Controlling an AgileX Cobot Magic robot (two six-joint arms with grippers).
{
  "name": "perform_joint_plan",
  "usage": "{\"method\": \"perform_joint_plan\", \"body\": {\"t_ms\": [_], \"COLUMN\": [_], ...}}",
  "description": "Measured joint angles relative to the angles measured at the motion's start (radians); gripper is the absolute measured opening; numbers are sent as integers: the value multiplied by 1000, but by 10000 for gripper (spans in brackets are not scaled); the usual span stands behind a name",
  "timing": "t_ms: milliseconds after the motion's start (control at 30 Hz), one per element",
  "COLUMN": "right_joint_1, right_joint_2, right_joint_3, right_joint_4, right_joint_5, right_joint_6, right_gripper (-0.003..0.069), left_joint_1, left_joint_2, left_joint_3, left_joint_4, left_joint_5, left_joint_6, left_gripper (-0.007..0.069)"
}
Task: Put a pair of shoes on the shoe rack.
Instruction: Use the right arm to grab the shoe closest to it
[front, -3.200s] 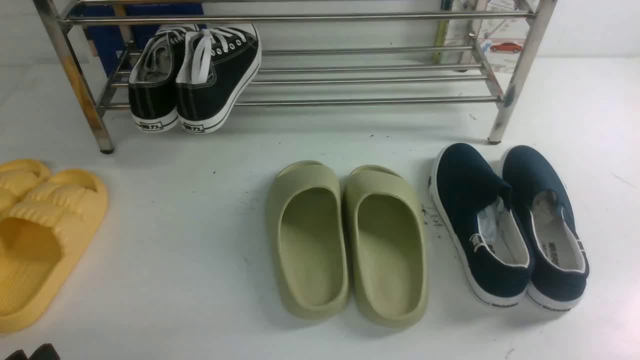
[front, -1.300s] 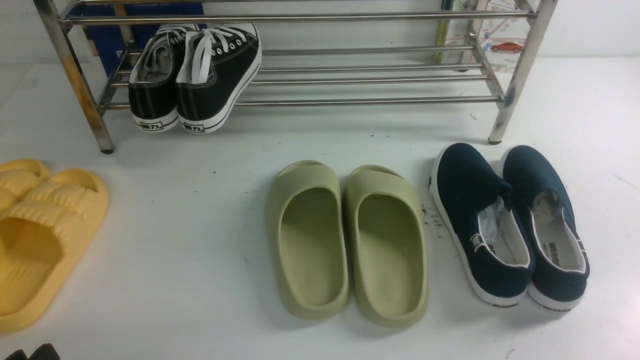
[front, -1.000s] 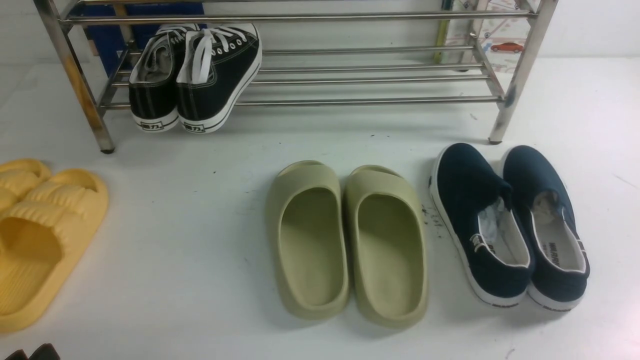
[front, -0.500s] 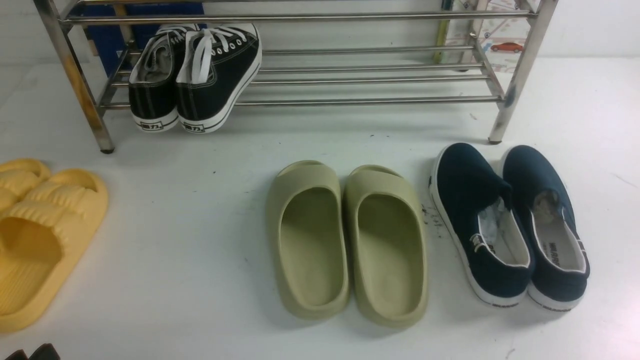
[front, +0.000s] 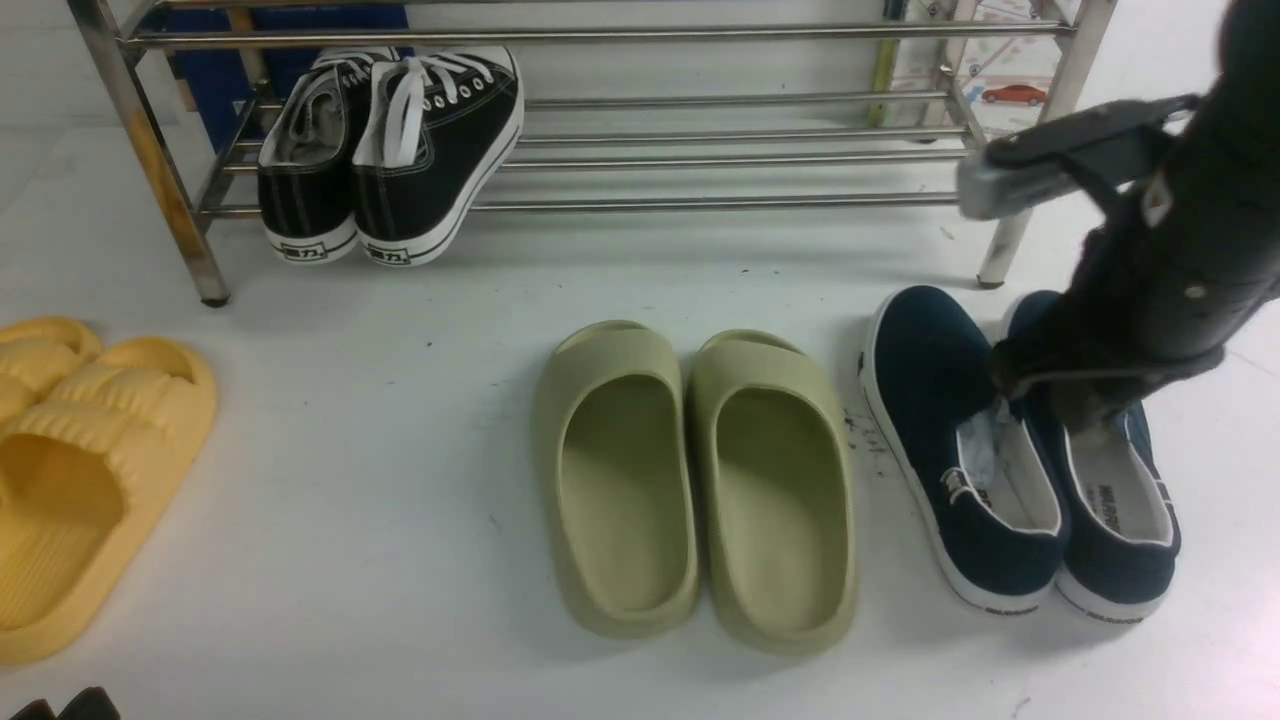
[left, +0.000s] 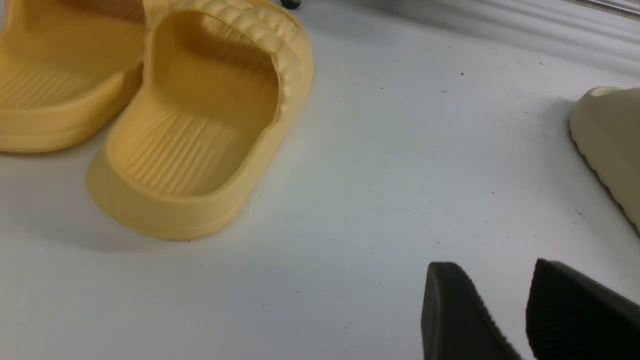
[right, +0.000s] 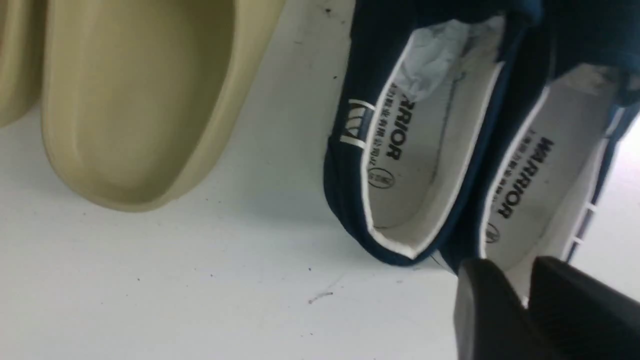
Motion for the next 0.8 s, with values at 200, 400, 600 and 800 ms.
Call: {"method": "perform_joint_plan", "body": {"t_ms": [200, 400, 600, 800], "right_joint_1": [2, 8, 91, 135], "right_joint_2": [119, 235, 263, 264], "right_joint_3": [-3, -5, -6, -6], "right_joint_4": [82, 99, 51, 2], "right_joint_5": [-37, -81, -87, -124], "right_joint_6": [4, 29, 59, 161], "right_gripper": [444, 506, 340, 57], "left_joint_1": [0, 0, 0, 0], "left_joint_2": [0, 0, 0, 0], "left_joint_3": [0, 0, 0, 0], "left_joint_4": [0, 0, 0, 0], "left_joint_5": [0, 0, 0, 0], "left_joint_6": [0, 0, 0, 0], "left_gripper": [237, 237, 237, 237]}}
